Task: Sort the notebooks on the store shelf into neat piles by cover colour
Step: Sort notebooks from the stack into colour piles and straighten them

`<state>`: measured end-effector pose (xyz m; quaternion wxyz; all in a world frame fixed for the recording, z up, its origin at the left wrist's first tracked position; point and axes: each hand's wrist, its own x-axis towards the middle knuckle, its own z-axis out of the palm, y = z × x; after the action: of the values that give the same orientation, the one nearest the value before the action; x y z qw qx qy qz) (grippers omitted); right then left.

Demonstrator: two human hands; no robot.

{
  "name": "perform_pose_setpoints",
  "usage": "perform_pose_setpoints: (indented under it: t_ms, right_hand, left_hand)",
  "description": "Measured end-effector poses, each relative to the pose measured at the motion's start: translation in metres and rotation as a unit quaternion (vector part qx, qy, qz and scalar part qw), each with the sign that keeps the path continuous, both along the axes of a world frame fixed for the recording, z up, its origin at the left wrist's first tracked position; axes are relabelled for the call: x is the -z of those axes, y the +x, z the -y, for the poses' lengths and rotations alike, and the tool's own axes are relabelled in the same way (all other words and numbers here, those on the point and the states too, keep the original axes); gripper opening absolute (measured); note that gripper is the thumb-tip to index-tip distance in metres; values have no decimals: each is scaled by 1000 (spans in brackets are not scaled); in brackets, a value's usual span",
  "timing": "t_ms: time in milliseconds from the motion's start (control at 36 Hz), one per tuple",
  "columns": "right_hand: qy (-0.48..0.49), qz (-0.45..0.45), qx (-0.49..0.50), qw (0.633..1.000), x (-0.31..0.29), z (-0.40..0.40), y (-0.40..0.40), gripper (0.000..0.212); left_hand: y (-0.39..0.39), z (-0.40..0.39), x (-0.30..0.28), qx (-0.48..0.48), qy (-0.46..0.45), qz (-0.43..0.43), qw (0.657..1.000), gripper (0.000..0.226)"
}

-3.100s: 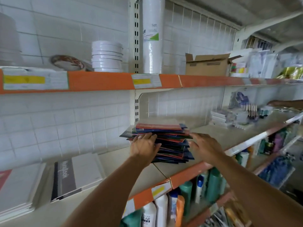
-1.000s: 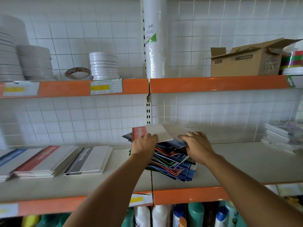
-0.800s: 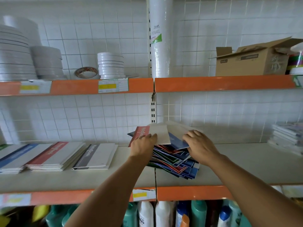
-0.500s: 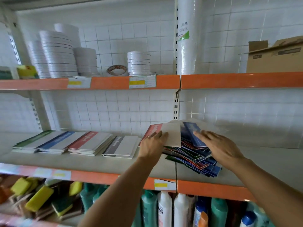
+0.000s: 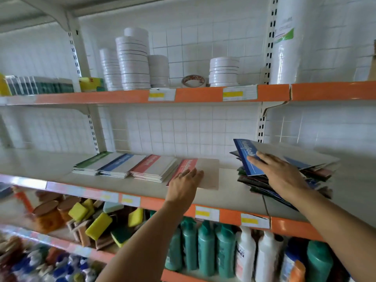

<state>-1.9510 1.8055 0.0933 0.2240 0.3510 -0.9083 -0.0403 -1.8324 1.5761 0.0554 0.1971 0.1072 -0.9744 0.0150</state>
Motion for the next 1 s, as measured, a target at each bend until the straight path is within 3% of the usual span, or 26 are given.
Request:
perform_pose_setpoints:
  t_ms: [167, 333, 444, 583, 1000]
  right_hand:
    - [-24, 12, -14, 1000, 5, 66, 20, 86]
    - [-8, -29, -49, 998, 32, 129, 20, 103]
    - [40, 11, -50, 998, 37, 157, 36, 88]
    - [30, 57, -54, 996, 40, 183, 36, 77]
    - [22, 82, -54, 995, 51, 245, 3, 77]
  left_hand:
    - [35, 67, 6, -14, -7, 29, 999, 51]
    - [61, 127, 18, -44, 6, 45, 998, 51]
    - [73, 156, 24, -55, 6, 57, 997, 54]
    - [72, 181, 31, -69, 21, 52, 996, 58]
    - [29, 227, 39, -74, 24, 49, 996, 53]
